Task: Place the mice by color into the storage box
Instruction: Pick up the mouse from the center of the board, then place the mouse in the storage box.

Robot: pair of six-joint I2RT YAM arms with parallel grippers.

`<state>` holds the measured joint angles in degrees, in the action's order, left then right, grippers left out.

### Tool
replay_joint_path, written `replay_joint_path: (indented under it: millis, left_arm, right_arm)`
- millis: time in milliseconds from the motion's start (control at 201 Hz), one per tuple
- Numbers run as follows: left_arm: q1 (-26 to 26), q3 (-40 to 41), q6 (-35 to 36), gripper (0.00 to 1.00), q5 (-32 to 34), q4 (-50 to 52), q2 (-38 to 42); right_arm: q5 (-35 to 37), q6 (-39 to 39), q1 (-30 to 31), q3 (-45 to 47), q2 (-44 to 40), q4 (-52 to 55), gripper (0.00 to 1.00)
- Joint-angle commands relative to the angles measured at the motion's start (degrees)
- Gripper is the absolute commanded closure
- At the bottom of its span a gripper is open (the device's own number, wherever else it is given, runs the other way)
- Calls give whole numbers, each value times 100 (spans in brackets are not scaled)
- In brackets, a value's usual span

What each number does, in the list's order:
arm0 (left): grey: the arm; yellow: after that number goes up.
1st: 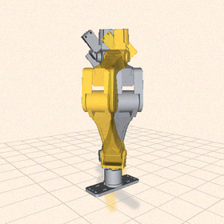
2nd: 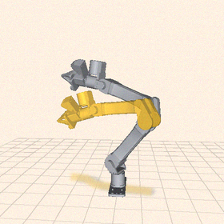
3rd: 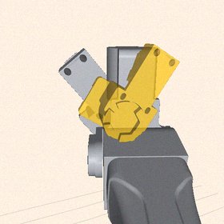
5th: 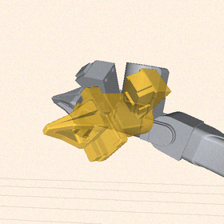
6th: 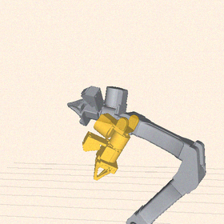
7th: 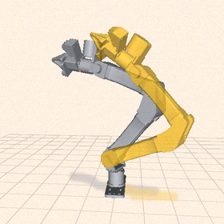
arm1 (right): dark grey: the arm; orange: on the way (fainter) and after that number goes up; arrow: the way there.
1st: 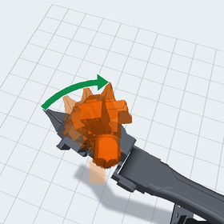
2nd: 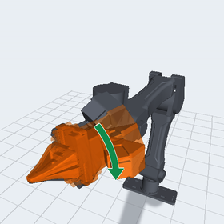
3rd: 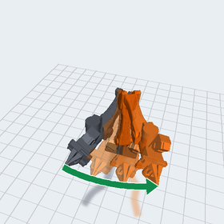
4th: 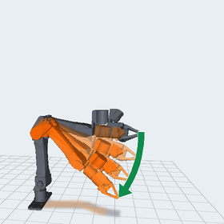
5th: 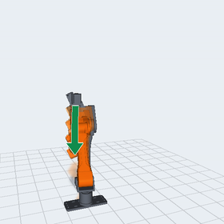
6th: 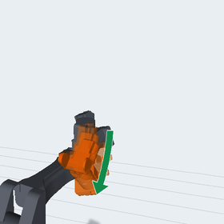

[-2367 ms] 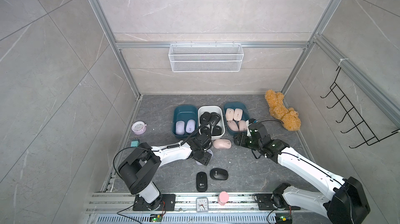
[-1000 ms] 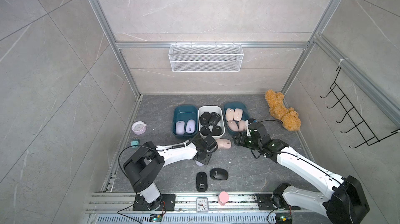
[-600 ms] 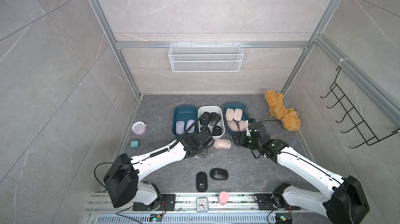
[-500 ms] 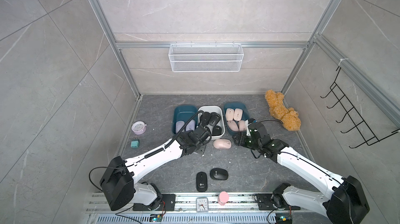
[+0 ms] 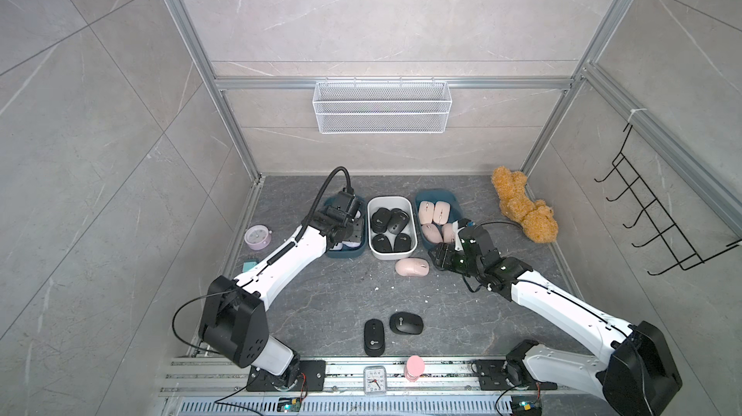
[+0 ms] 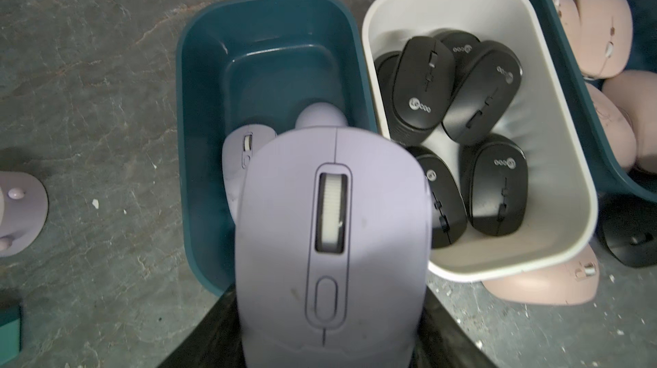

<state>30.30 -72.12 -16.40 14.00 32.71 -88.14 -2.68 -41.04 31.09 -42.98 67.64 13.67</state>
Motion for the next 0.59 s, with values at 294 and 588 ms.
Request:
replay_joint_path:
  millis: [294, 588]
  left_arm:
    - [-862, -1272, 378, 43, -405, -305, -1427]
    - [-1097, -1591, 454, 43, -258, -474, -2142]
  right_arm:
    - [-58, -65, -23, -61, 47, -154, 35]
    - [-40, -58, -24, -33, 37, -141, 35]
